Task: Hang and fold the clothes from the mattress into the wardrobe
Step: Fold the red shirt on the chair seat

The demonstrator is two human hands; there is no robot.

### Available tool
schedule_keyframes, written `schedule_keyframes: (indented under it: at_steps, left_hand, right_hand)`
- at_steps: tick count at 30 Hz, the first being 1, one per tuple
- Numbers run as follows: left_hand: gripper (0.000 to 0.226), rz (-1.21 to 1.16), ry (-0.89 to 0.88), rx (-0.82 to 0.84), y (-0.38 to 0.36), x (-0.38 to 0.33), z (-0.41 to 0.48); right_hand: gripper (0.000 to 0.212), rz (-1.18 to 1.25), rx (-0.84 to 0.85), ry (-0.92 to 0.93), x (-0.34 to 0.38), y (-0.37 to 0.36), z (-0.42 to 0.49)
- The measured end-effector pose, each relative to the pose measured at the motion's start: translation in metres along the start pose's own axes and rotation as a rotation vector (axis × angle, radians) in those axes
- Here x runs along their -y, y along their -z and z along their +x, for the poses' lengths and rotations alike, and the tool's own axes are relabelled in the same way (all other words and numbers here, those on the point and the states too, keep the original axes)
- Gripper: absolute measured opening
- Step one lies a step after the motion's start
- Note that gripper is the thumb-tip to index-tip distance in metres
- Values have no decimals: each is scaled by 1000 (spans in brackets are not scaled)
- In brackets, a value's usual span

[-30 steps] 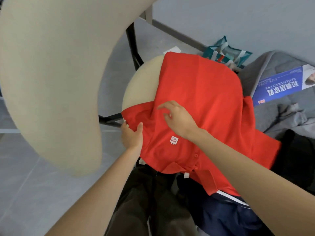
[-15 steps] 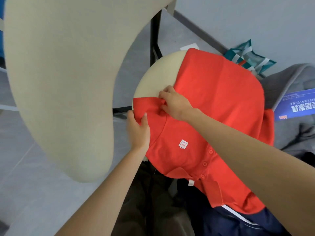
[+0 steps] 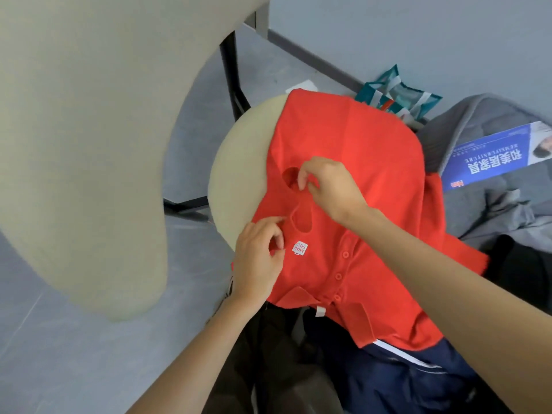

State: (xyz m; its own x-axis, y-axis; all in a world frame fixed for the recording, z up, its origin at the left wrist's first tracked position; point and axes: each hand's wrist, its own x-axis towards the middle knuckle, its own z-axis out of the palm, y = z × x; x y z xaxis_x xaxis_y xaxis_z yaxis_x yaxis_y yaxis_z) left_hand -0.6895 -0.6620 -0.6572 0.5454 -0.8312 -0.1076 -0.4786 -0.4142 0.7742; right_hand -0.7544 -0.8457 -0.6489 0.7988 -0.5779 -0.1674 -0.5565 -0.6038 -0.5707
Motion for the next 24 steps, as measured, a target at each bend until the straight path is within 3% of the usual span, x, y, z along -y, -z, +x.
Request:
schedule_keyframes:
  at_steps: [3, 11, 16, 20, 24]
  left_hand:
    - [44, 142, 104, 323, -16, -8, -3]
    - [29, 35, 29, 419, -53, -45, 0]
    - [30, 77, -207, 563, -102, -83, 9]
    - [30, 121, -383, 665, -149, -119, 16]
    - [35, 207, -559, 790, -198, -144, 32]
  right_hand:
    - [36, -38, 80, -193, -34, 6, -36]
    - [23, -7, -360, -778, -84, 30, -146]
    - [27, 63, -489, -979, -99, 27, -218]
    - [30, 289, -594, -1131, -89, 14, -259]
    - [49, 354, -600, -1204, -91, -4, -273]
